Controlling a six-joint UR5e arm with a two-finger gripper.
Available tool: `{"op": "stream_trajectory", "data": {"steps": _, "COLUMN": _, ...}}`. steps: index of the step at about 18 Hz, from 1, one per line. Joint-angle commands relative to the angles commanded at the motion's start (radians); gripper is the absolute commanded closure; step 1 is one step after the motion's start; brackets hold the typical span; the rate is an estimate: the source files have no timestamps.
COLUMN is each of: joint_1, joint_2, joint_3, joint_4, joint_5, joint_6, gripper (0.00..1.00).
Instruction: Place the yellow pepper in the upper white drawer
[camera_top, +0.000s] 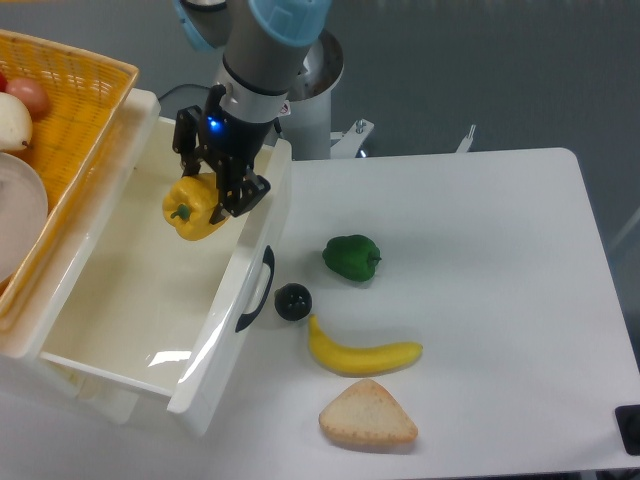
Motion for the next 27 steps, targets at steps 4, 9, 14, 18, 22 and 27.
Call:
{"op": "stream_trajectory", "data": {"steps": 4, "joint_1": -0.011, "joint_2": -0.002, "joint_3": -0.012, "joint_4": 0.002, "joint_5": -0.002, "joint_6": 0.002, "gripper": 0.85}}
{"op": "stream_trajectory", "data": {"steps": 9, "joint_1": -0.018, "joint_2": -0.008, "joint_3": -0.018, "joint_4": 0.0, "joint_5": 0.0, "joint_6": 0.002, "gripper": 0.8}}
{"op": "stream_trajectory", "data": {"steps": 14, "joint_1": -0.037, "joint_2": -0.011, "joint_3": -0.025, "joint_4": 0.003, "joint_5": 0.0, "joint_6": 0.005, "gripper": 0.53}}
{"op": "stream_trajectory", "data": {"steps": 18, "joint_1": -0.038, "joint_2": -0.009, "joint_3": -0.025, "joint_4": 0.005, "joint_5": 0.003, "joint_6": 0.009, "gripper": 0.28}}
{"op": "stream_trajectory", "data": {"steps": 22, "joint_1": -0.037, "joint_2": -0.008, "joint_3": -0.023, "joint_4": 0.009, "joint_5": 0.008, "joint_6": 0.008, "gripper": 0.01}}
{"op": "stream_trajectory", "data": {"steps": 27, "joint_1": -0.035, "joint_2": -0.006, "joint_3": -0.022, "joint_4": 0.011, "joint_5": 0.006, "joint_6": 0.009, "gripper": 0.0}}
